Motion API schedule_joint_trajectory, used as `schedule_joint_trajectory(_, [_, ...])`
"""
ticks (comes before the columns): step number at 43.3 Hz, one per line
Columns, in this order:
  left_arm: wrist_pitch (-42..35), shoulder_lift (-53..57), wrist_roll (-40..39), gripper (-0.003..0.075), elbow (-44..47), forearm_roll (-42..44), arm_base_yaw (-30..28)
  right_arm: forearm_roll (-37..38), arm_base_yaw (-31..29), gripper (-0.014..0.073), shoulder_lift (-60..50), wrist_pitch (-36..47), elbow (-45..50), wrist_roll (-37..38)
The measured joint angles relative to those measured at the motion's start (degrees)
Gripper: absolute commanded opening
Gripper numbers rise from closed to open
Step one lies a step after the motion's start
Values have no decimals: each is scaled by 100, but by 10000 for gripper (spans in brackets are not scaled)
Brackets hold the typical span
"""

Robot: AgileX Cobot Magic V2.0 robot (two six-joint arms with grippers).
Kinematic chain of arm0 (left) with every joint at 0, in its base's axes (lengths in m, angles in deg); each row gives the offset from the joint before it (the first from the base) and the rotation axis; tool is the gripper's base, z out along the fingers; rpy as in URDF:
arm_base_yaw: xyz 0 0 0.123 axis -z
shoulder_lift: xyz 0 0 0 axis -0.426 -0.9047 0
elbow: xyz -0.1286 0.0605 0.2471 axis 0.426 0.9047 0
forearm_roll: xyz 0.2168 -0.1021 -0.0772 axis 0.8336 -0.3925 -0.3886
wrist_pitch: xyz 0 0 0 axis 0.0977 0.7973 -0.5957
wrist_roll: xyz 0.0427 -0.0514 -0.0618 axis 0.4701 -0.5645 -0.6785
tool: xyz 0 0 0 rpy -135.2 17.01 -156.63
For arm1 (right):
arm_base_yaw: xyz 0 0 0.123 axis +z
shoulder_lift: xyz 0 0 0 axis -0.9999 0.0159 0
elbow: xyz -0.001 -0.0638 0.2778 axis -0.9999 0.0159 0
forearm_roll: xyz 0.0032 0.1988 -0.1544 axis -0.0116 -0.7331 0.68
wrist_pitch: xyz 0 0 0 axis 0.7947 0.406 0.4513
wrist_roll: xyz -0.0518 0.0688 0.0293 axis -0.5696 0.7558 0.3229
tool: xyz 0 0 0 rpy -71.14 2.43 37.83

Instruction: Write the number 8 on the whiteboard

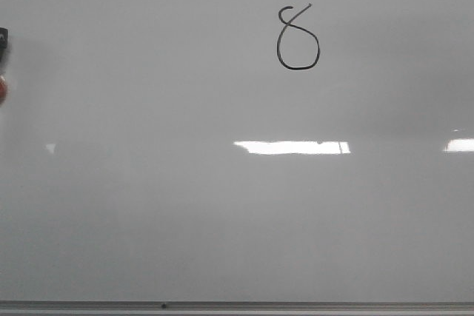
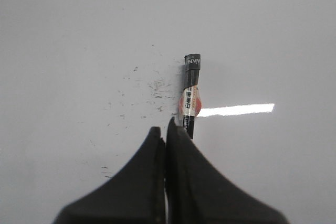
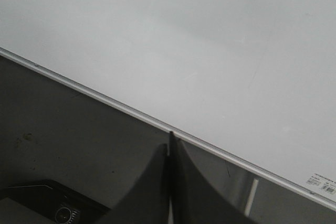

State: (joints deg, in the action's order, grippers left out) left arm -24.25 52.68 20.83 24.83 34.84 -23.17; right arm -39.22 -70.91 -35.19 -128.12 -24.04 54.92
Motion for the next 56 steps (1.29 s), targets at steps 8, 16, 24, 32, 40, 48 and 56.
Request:
schedule_joint_trajectory(8, [-150,0,-12,-21,0,-48,0,0,0,-108,0,0,0,0])
schedule_joint_trajectory(16, [-405,0,-12,-21,0,-139,0,0,0,-108,0,0,0,0])
schedule_joint_trajectory(24, [-556,0,-527,-21,0,127,0,0,0,-108,0,0,0,0])
schedule_joint_trajectory(32, [-595,0,-724,-20,0,310,0,0,0,-108,0,0,0,0])
schedule_joint_trajectory(40, [-634,0,-724,-20,0,329,0,0,0,-108,0,0,0,0])
schedule_joint_trajectory(48, [-698,0,-724,-20,0,329,0,0,0,-108,0,0,0,0])
schedule_joint_trajectory(56, [-721,0,-724,-21,0,329,0,0,0,-108,0,0,0,0])
